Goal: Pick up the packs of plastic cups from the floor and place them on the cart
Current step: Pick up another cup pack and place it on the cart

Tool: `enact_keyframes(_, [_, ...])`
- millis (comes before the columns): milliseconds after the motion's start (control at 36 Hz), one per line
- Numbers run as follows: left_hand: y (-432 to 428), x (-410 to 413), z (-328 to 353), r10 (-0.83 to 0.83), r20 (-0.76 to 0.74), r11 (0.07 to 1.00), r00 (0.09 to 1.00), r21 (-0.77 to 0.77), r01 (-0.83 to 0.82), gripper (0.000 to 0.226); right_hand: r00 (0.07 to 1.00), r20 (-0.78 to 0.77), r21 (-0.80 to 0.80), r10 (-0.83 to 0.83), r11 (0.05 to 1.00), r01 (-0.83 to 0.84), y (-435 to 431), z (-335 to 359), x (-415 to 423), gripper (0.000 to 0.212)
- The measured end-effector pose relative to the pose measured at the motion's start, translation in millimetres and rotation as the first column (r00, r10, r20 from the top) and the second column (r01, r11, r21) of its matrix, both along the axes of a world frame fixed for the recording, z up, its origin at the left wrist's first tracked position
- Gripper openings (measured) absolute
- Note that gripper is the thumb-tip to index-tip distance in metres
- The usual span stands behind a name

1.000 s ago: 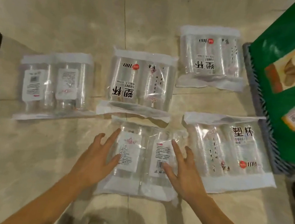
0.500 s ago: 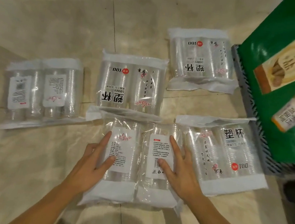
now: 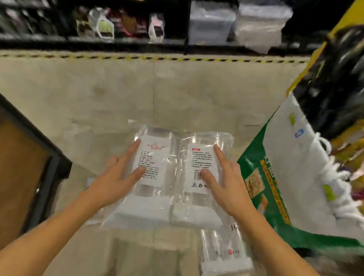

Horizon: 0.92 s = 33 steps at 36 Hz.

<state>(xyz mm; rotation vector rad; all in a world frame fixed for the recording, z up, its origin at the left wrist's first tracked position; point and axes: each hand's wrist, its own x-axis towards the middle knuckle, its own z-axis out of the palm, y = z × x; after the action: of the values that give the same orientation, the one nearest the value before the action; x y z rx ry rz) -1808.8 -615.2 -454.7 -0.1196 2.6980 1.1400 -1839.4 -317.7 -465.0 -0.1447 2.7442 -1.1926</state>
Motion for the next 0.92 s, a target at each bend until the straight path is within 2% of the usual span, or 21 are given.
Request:
enact_keyframes(194, [-11.4, -11.2, 242.6, -0.043, -0.097, 0.993, 0.994, -0.111, 0.032, 0.071, 0.995, -0.074, 0.004, 0.066, 0.998, -0.066, -3.2, 239.6, -17.0, 0.073])
enact_keyframes(389, [-12.0, 5.7, 402.1, -0.023, -0.149, 0.991, 0.989, -0.136, 0.002, 0.069, 0.979, -0.175, 0.010, 0.099, 0.995, -0.099, -13.7, 393.6, -9.9, 0.073])
enact_keyframes(528, [-30.7, 21.1, 448.8, 0.013, -0.173, 0.998, 0.985, -0.066, -0.025, 0.069, 0.980, -0.180, 0.036, 0.088, 0.996, -0.083, -30.1, 444.1, -3.7, 0.075])
enact_keyframes(611, [-43.2, 26.8, 461.0, 0.031, -0.188, 0.996, 0.982, -0.081, -0.047, 0.069, 0.978, -0.191, 0.046, 0.079, 0.996, -0.072, -42.9, 459.9, 3.5, 0.073])
enact_keyframes(917, [-95.1, 48.1, 472.5, 0.089, -0.162, 0.993, 0.983, -0.057, -0.099, 0.069, 0.978, -0.157, 0.018, 0.141, 0.990, -0.140, -97.8, 467.0, 10.3, 0.073])
